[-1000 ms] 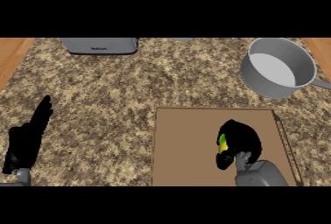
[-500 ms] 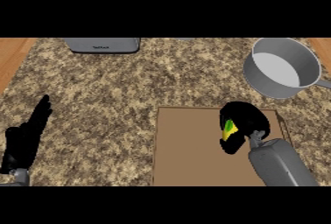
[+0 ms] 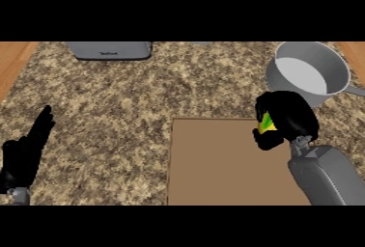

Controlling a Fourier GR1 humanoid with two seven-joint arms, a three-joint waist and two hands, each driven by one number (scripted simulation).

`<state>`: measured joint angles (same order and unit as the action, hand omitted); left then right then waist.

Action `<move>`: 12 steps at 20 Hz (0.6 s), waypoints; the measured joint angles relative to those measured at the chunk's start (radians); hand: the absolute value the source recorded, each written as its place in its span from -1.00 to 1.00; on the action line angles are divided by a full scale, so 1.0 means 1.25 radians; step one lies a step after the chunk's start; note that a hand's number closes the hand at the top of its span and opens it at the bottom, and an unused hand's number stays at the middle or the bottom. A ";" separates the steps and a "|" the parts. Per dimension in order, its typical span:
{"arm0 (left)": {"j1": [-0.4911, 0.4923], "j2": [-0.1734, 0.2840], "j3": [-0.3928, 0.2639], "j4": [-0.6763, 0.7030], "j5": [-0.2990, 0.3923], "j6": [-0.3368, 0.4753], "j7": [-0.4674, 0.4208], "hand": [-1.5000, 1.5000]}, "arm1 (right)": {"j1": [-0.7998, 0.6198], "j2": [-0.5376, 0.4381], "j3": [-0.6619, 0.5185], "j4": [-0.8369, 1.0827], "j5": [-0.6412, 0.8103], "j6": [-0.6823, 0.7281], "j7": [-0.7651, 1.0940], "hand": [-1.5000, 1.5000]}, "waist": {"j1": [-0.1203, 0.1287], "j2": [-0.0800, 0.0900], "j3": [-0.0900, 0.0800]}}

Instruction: Pick the lemon from the tray and place it in the pot

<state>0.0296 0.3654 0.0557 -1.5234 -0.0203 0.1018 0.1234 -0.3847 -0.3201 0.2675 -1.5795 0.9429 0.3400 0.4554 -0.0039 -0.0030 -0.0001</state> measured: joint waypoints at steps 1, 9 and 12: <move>0.001 0.000 0.002 0.002 0.002 -0.002 -0.002 0.00 | -0.006 -0.008 -0.008 -0.022 0.015 -0.017 0.007 1.00 | -0.001 -0.001 0.000; 0.014 -0.007 0.002 -0.025 -0.010 0.000 0.013 0.00 | -0.037 -0.027 -0.118 -0.186 0.034 -0.080 0.062 1.00 | -0.001 -0.001 0.000; 0.015 -0.015 0.002 -0.009 -0.017 -0.005 -0.007 0.00 | -0.048 -0.029 -0.183 -0.182 0.005 -0.108 0.040 1.00 | 0.002 0.001 0.000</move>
<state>0.0484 0.3461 0.0585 -1.5352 -0.0416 0.0952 0.1145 -0.4449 -0.3566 0.0393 -1.8064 0.9487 0.2046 0.5058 -0.0021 -0.0020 0.0000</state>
